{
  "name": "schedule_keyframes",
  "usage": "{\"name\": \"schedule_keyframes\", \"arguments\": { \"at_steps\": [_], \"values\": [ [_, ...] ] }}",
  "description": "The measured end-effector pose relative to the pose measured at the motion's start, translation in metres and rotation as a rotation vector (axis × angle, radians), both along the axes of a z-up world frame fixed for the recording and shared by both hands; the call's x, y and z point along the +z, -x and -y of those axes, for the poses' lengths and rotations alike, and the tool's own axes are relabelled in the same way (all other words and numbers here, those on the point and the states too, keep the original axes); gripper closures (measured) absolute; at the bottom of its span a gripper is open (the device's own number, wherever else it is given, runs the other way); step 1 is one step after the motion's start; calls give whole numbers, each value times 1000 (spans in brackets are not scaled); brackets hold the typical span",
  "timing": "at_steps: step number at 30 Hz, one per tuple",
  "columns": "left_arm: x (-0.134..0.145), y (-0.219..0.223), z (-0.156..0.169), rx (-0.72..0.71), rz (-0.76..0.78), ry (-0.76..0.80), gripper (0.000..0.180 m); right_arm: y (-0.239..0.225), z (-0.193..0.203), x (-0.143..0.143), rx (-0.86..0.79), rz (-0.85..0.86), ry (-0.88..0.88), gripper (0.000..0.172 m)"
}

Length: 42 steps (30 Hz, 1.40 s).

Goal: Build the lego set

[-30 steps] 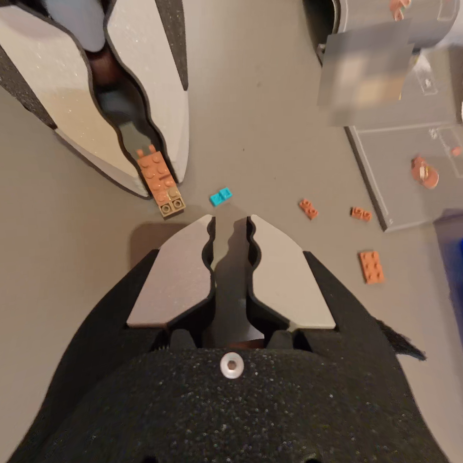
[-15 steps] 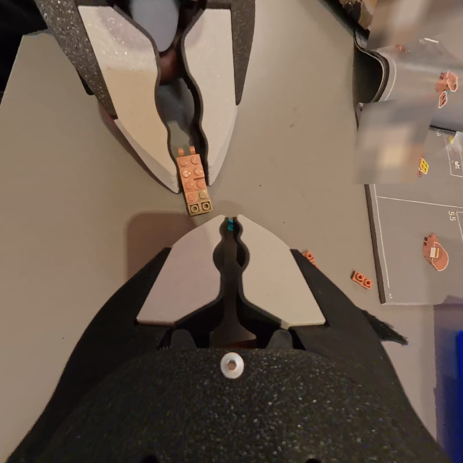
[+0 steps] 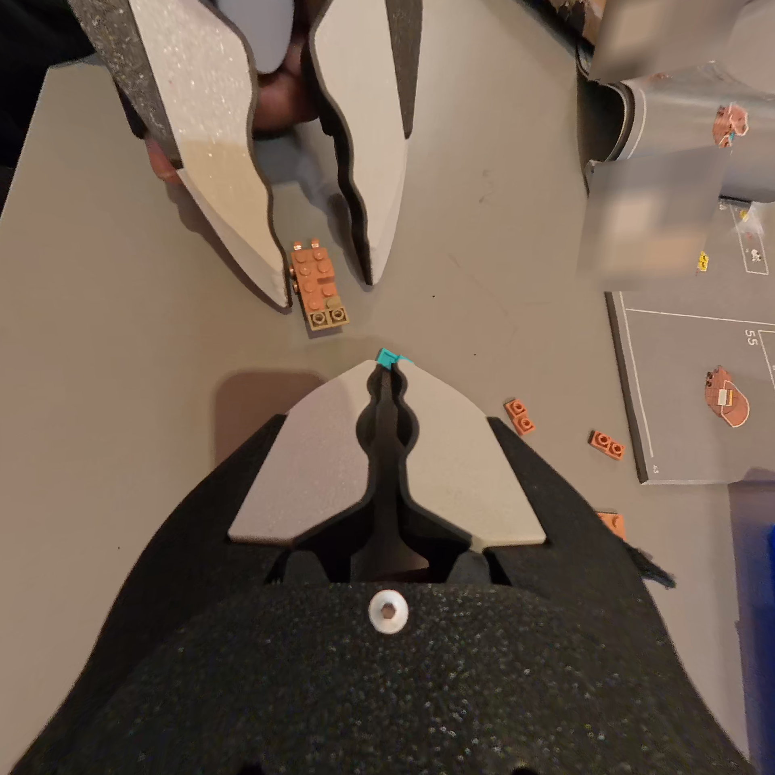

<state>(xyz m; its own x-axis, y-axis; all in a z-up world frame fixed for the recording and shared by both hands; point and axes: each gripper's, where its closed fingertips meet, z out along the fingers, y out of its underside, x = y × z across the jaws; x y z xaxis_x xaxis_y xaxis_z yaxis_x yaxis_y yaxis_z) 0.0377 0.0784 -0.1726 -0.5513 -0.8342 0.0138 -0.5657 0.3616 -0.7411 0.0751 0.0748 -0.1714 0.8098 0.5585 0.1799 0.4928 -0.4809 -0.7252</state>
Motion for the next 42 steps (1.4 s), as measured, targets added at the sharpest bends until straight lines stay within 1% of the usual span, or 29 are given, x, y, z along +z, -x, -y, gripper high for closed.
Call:
{"name": "schedule_keyframes", "arguments": {
  "at_steps": [1, 3, 8, 13, 17, 22, 24, 25, 28, 31, 34, 37, 42],
  "values": [
    [0, 0, 0, 1, 4, -1, 145, -1, -1, 0, -8, 1, -3, 163],
    [2, 0, 0, 1, 13, 3, 145, -1, -2, 0, -15, 2, -4, 159],
    [5, -4, -7, 38, 47, -1, 144, -1, -5, -1, -34, -9, 17, 152],
    [18, -9, -13, 85, 108, 40, 145, 3, -6, -5, -63, -31, 88, 156],
    [27, -10, -17, 109, 150, 81, 146, 2, -8, -5, -95, -23, 87, 159],
    [36, -13, -26, 154, 204, 92, 147, 0, -7, -2, -105, -69, 76, 161],
    [39, -13, -25, 140, 232, 74, 147, 2, -7, 6, -109, -148, 58, 161],
    [41, -13, -23, 125, 250, 62, 147, 4, -7, 13, -107, -214, 44, 161],
    [47, -12, -15, 70, 315, 14, 147, 15, -8, 43, -83, -487, -24, 161],
    [58, -13, -8, 32, 430, -54, 147, 20, -8, 77, -60, -794, -100, 161],
    [77, -15, -5, 32, 579, -103, 150, 18, -8, 94, -63, -1015, -139, 161],
    [92, -14, -2, 33, 687, -125, 151, 19, -9, 99, -58, -1137, -140, 161],
    [102, -14, 1, 31, 798, -248, 157, 29, -7, 109, -12, -1221, -150, 161]
  ]
}}
